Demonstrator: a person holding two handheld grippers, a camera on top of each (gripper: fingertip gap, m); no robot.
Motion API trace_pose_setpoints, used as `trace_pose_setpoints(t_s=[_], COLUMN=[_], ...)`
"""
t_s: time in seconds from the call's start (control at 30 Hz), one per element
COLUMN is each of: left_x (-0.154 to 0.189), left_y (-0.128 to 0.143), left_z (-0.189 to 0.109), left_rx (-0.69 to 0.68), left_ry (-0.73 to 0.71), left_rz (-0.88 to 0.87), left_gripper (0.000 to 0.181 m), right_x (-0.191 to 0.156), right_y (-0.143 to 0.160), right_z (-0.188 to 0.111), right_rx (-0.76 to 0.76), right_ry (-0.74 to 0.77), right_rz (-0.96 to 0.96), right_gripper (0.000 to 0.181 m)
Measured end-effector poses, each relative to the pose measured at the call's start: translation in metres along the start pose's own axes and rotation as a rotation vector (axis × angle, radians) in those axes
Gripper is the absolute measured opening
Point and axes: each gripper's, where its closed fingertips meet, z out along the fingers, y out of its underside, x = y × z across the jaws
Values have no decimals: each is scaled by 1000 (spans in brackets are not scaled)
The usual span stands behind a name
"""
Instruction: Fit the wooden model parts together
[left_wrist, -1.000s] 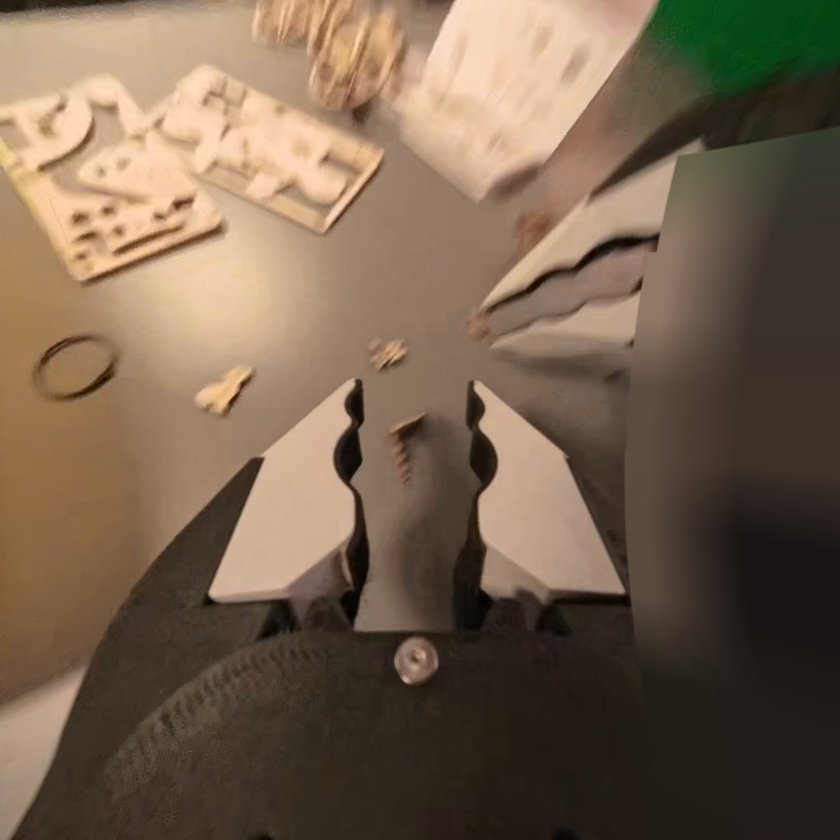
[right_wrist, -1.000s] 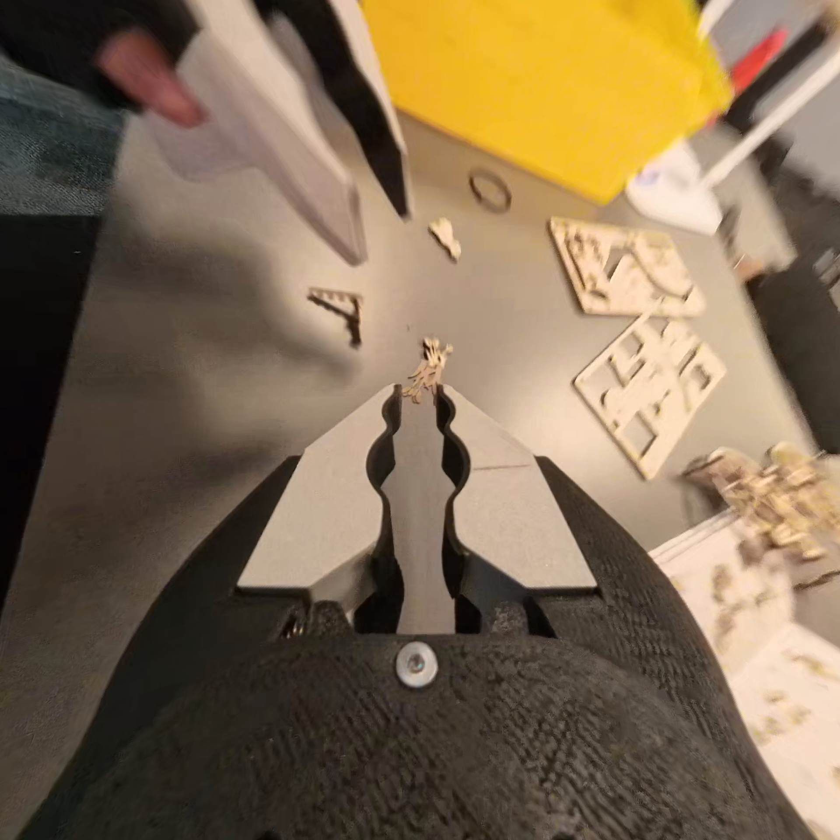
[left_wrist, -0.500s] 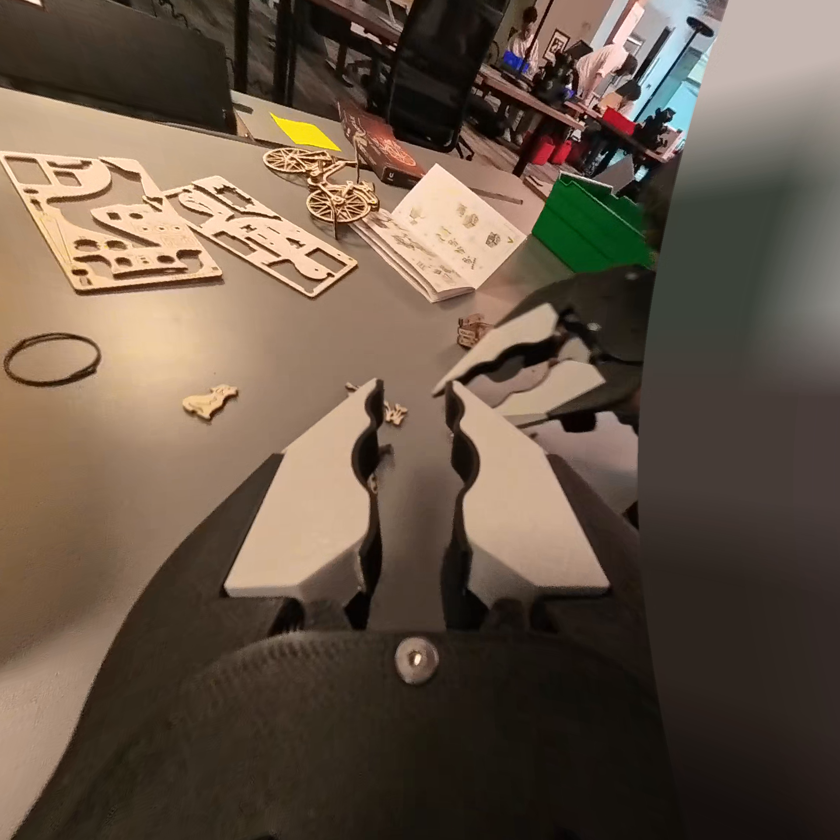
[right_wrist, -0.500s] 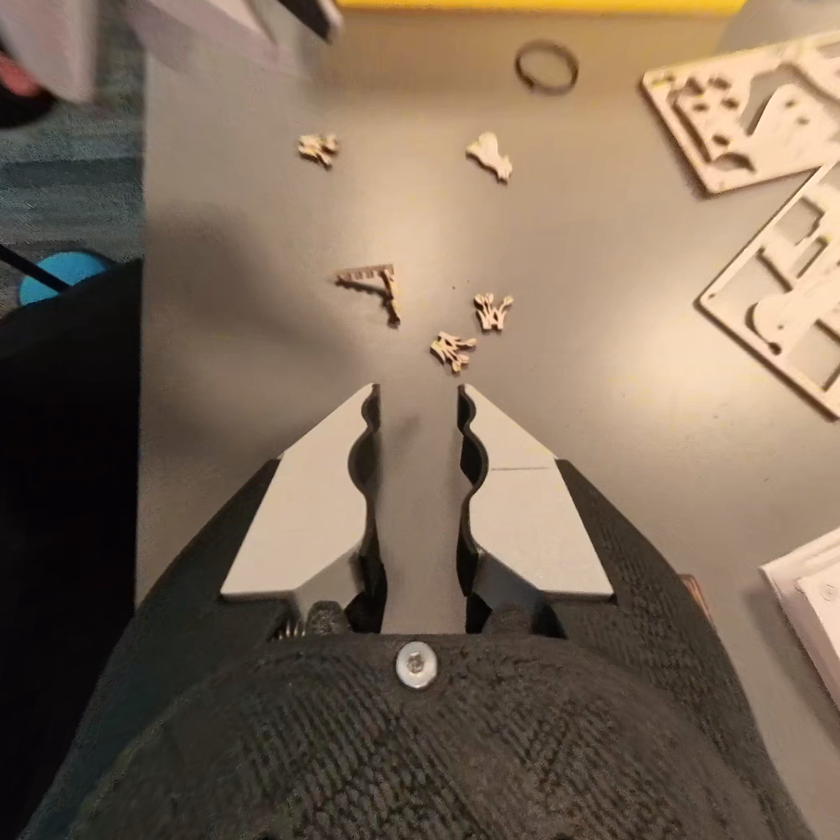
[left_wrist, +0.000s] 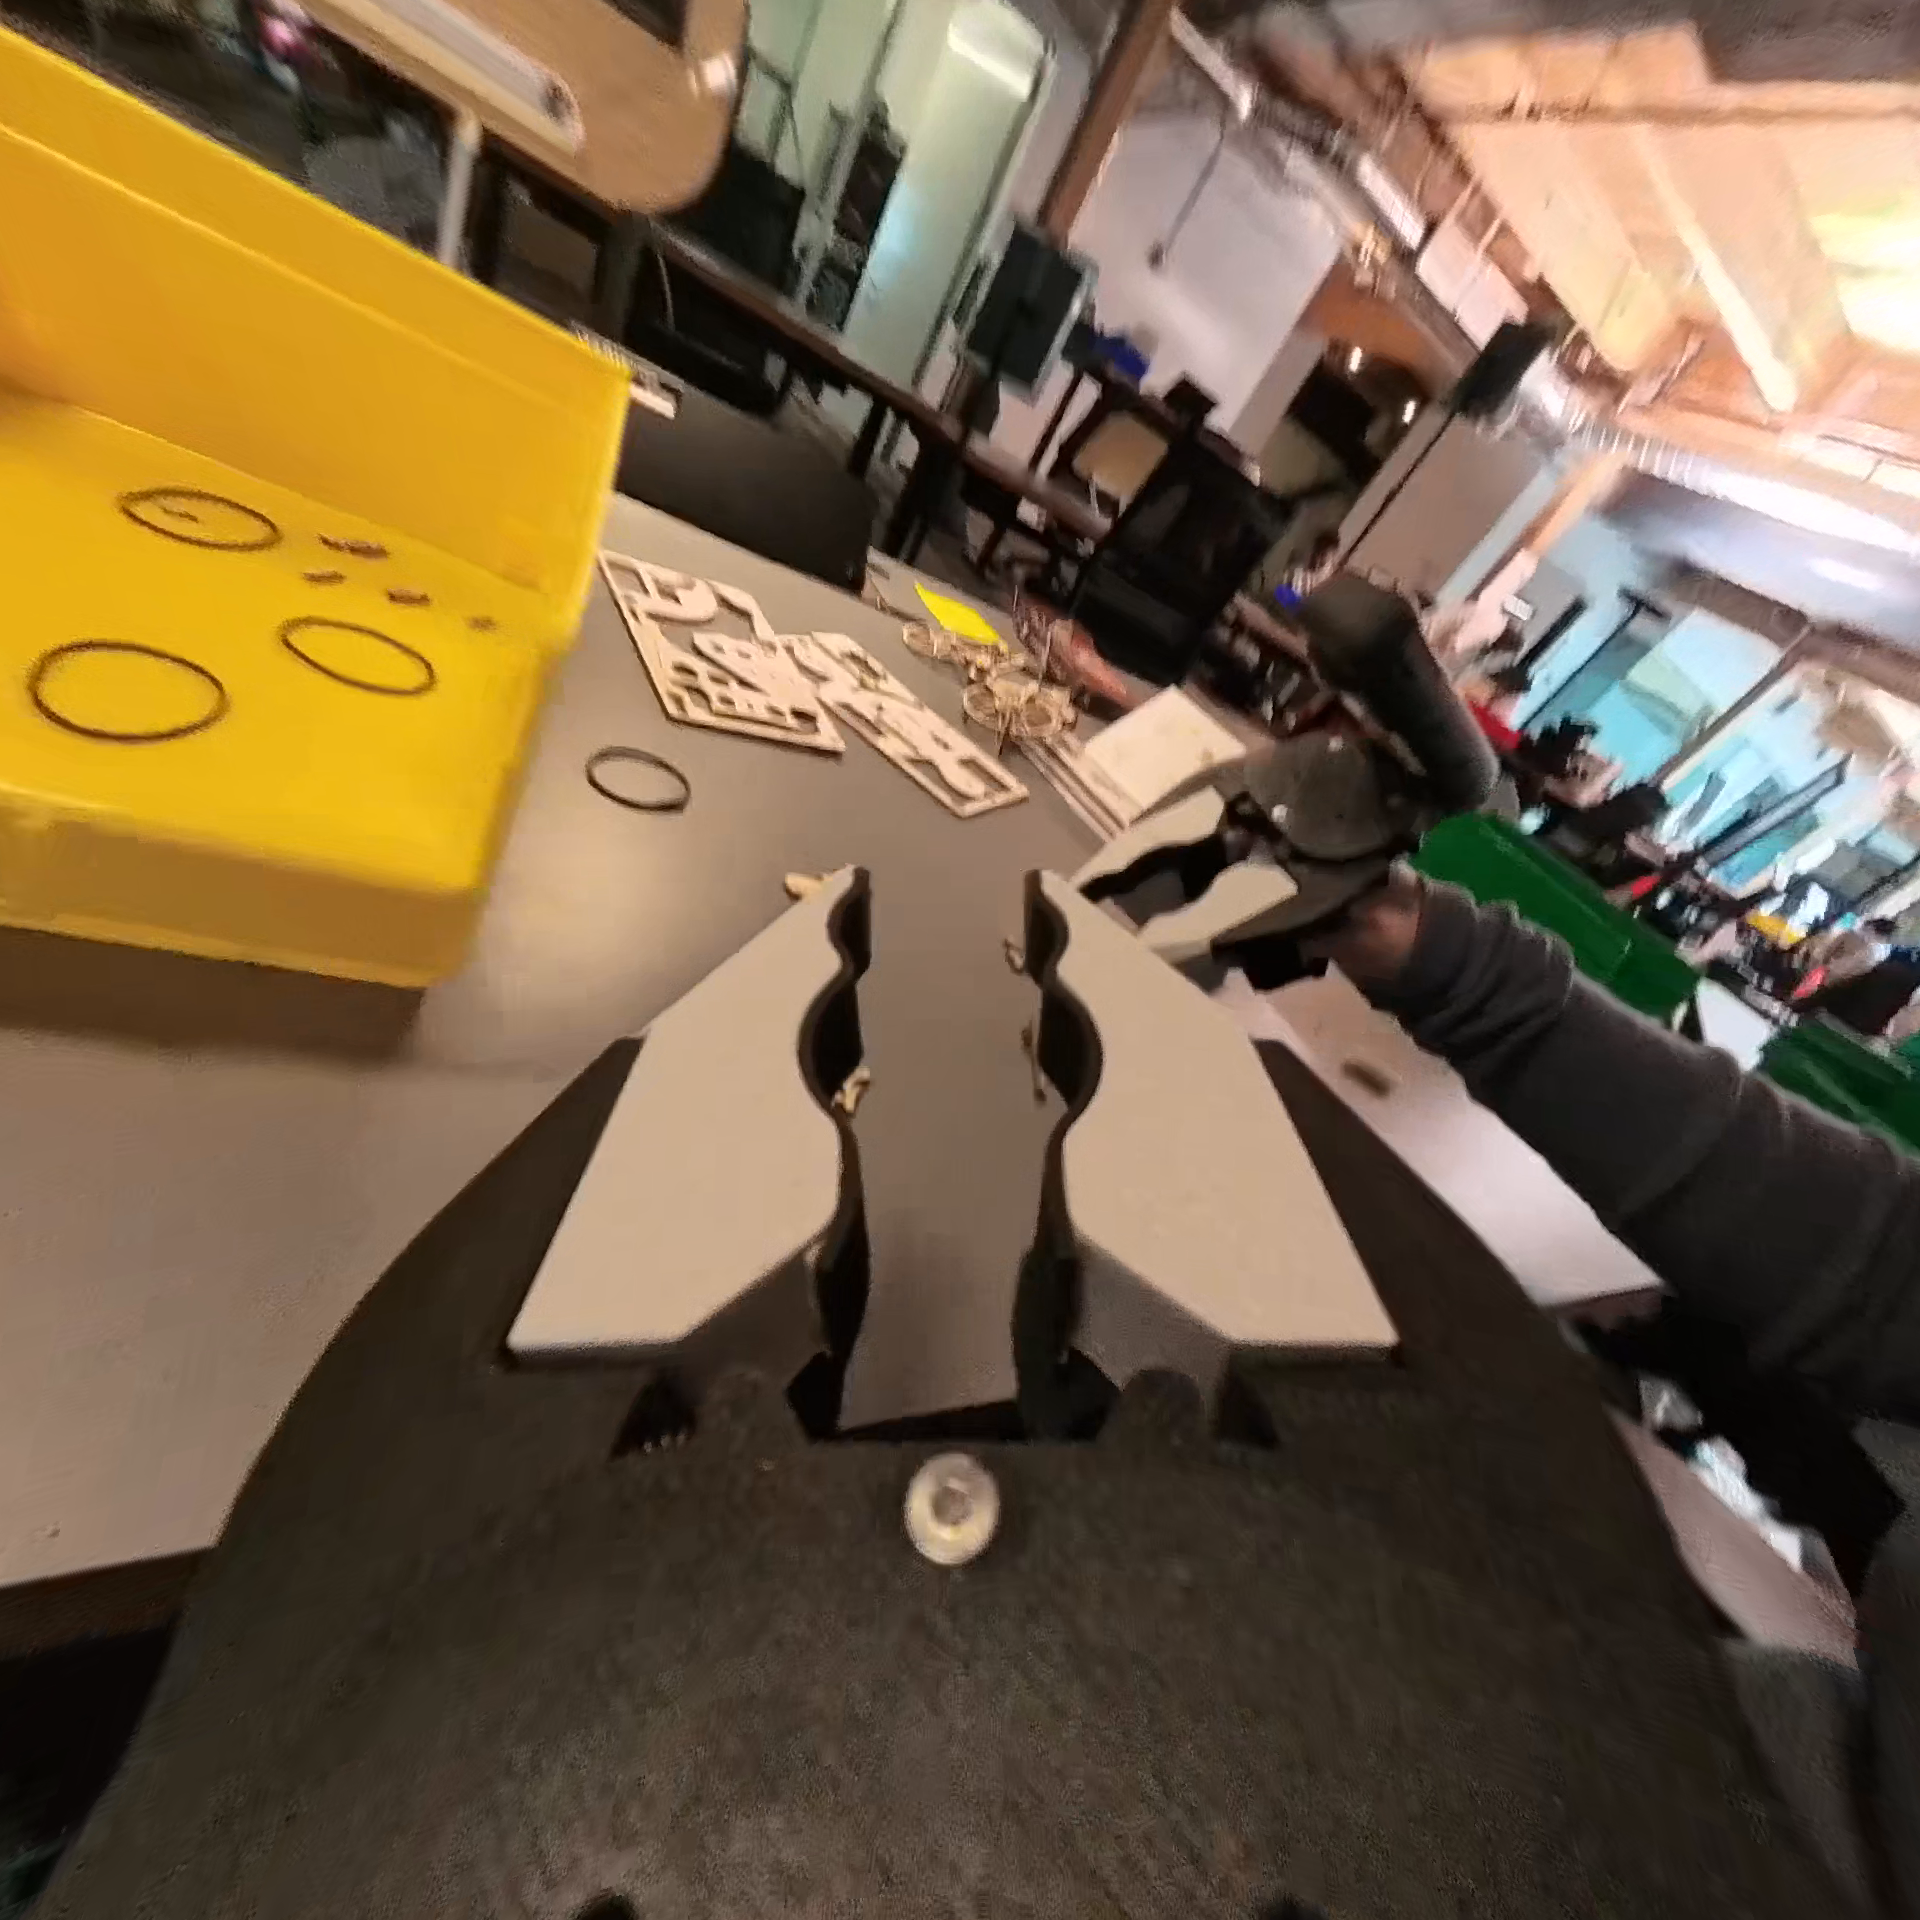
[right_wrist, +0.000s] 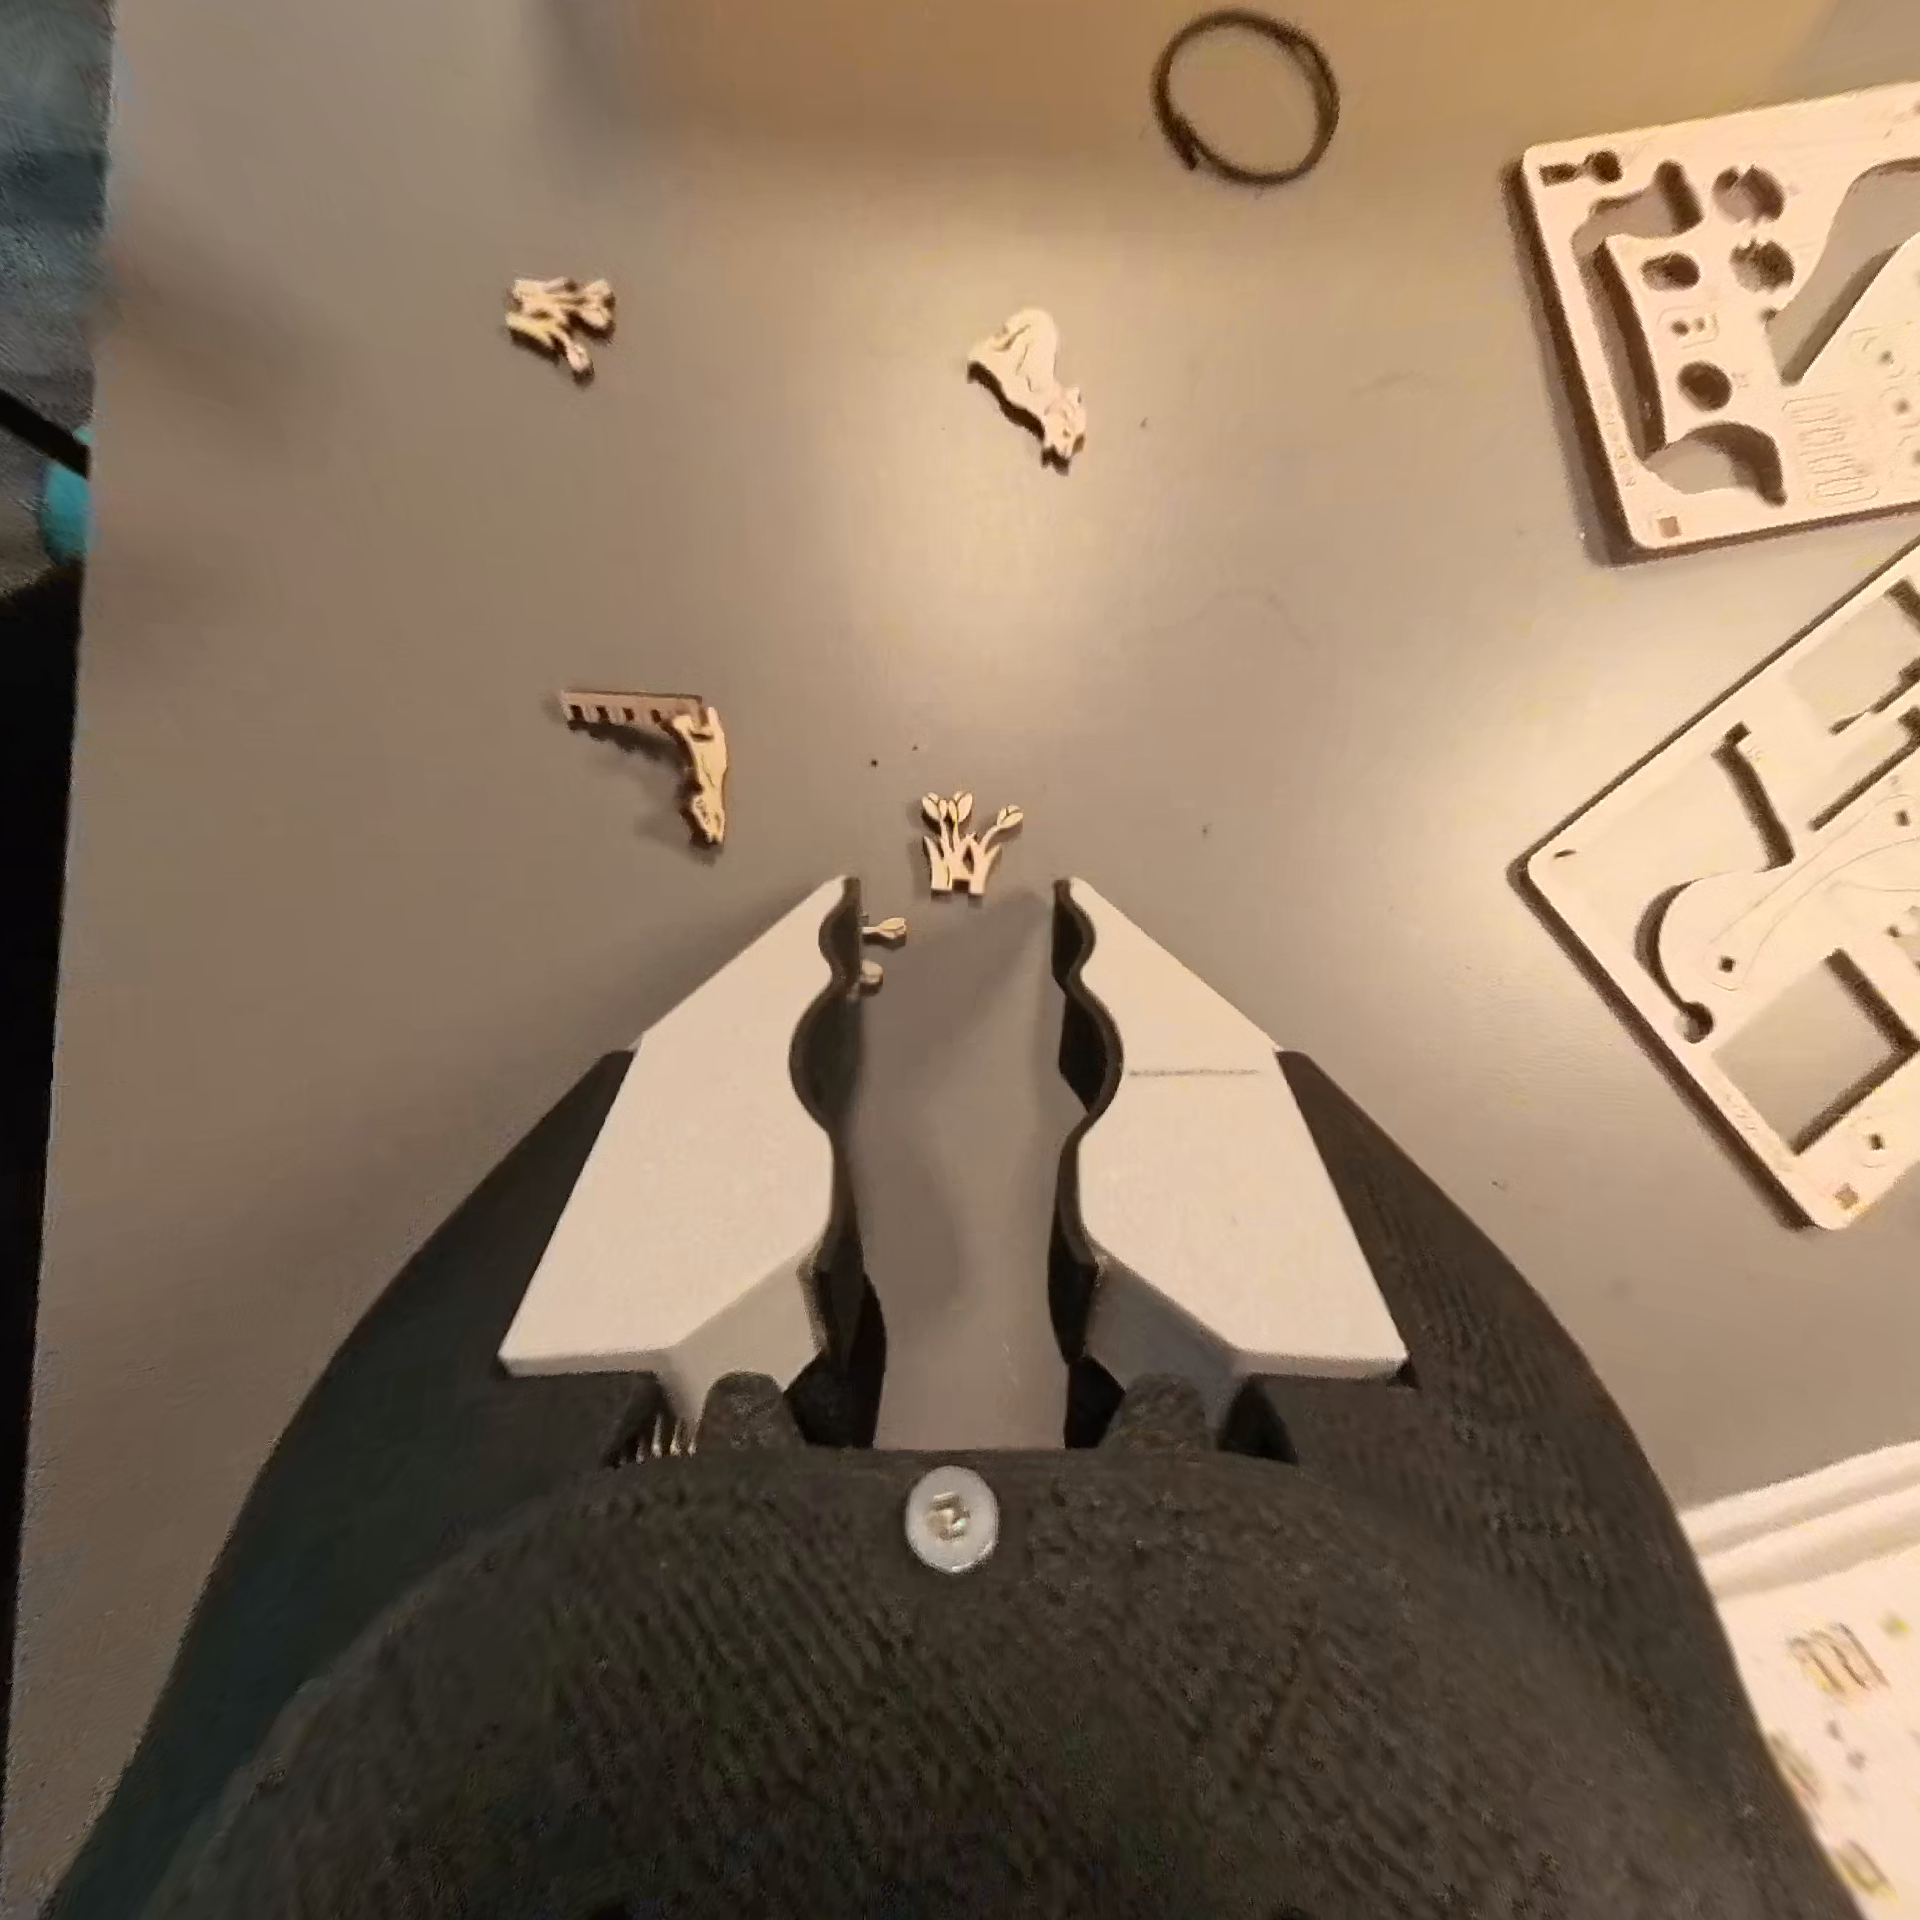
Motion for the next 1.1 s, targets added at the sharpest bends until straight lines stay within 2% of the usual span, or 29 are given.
trace_pose_setpoints(t_s=[0.07,0.13,0.3,0.4,0.5,0.63,0.73,0.83,0.93,1.0,1.1], left_x=[-2,-8,-3,-1,2,15,24,28,21,7,-10], left_y=[-11,-17,-37,-51,-62,-78,-84,-77,-60,-44,-20], left_z=[-4,-8,-34,-58,-84,-129,-157,-166,-160,-156,-159], left_rx=[69,128,365,488,598,832,946,899,705,531,316], left_ry=[-8,-70,-202,-302,-362,-439,-518,-599,-732,-825,-923], left_rz=[4,55,314,423,448,506,600,731,934,1037,1180], left_gripper=[29,34,56,78,94,126,155,155,156,157,157], right_x=[-1,0,1,4,6,7,9,13,27,31,29], right_y=[-5,-15,-30,-20,-3,28,54,77,107,121,125], right_z=[-7,-20,-81,-124,-173,-233,-267,-296,-313,-319,-330], right_rx=[23,112,412,543,637,676,657,690,670,655,601], right_ry=[31,98,350,539,767,1049,1210,1339,1440,1469,1505], right_rz=[-41,-72,-145,-224,-291,-319,-287,-222,-100,-49,-86], right_gripper=[35,38,48,54,59,71,93,124,148,154,156])
